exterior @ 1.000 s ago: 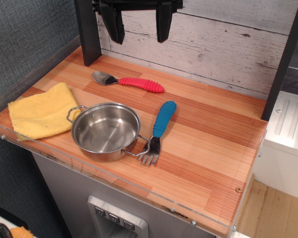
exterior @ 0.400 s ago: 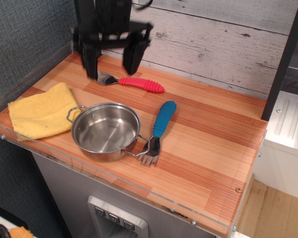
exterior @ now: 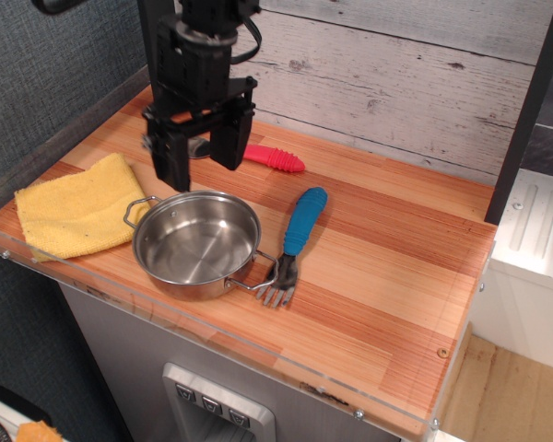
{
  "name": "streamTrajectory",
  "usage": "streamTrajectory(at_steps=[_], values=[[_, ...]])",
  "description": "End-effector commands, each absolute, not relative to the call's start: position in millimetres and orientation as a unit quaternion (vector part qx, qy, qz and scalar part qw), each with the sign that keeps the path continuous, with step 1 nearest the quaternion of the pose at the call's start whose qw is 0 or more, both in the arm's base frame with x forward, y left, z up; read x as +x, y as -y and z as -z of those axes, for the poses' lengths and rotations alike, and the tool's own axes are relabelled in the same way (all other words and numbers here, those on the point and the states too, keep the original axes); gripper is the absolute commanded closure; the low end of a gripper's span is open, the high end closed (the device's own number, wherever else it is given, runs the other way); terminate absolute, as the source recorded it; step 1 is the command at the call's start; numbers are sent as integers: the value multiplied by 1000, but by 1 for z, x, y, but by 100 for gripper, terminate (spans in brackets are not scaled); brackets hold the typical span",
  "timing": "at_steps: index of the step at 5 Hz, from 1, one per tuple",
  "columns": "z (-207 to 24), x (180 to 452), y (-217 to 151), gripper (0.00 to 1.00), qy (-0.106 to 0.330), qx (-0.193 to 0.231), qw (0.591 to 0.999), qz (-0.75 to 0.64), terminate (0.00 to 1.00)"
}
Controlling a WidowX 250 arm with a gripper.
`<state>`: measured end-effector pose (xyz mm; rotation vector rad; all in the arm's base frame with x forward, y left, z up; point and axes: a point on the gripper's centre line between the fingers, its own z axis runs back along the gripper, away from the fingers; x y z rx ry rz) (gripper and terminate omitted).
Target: Put the pot on the right side of the fork.
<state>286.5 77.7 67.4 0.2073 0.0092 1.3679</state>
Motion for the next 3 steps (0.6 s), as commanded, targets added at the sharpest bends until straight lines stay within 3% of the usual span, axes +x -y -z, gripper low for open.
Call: streamTrajectory(at_steps=[1, 2, 3], values=[[-49, 290, -78, 0, 50, 91, 748, -656, 0], [-37, 294, -81, 0, 72, 77, 740, -664, 0], [-28, 297, -86, 0, 59, 66, 733, -674, 0]])
